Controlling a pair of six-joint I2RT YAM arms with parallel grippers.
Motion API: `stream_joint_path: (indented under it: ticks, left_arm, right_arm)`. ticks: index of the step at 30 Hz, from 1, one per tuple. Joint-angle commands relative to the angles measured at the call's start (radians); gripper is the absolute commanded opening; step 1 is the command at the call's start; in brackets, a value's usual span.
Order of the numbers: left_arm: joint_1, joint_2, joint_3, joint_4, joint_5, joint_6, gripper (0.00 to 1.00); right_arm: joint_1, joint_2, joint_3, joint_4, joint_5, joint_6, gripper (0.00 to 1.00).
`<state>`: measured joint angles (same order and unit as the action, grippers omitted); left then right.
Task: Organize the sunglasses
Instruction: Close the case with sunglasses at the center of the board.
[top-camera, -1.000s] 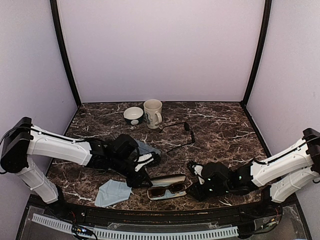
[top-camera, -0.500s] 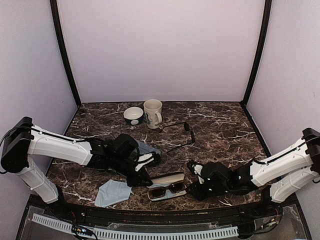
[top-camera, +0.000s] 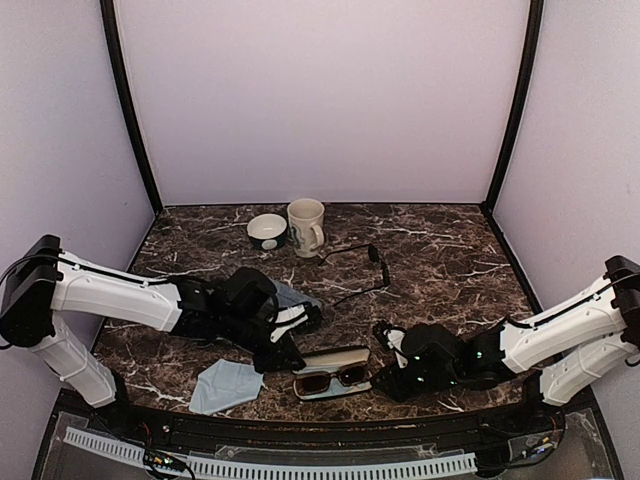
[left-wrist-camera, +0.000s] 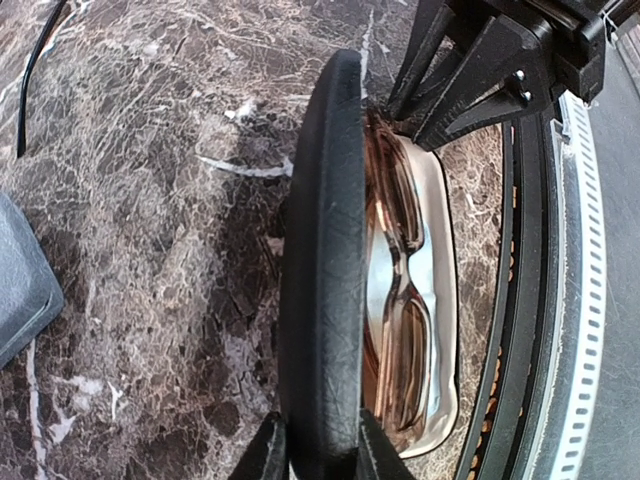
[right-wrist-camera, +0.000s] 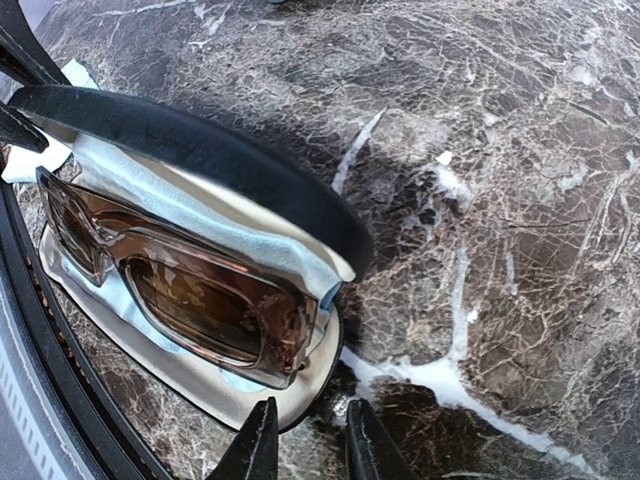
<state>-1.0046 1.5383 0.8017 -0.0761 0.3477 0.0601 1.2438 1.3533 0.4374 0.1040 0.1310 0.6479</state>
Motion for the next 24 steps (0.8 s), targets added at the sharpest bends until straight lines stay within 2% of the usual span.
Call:
stream_joint_path:
  ticks: [1, 24]
  left_arm:
    - [-0.022, -0.041, -0.011, 0.025, -0.024, 0.038, 0.21]
    - [-0.134, -0.046, -0.016, 0.044, -0.21, 0.098, 0.19]
  right_arm:
    - [0.012, -0.02, 0.019, 0.003, -0.005, 0.001, 0.25]
    - [0.011, -0.028, 0.024, 0.018, -0.019, 0.01, 0.29]
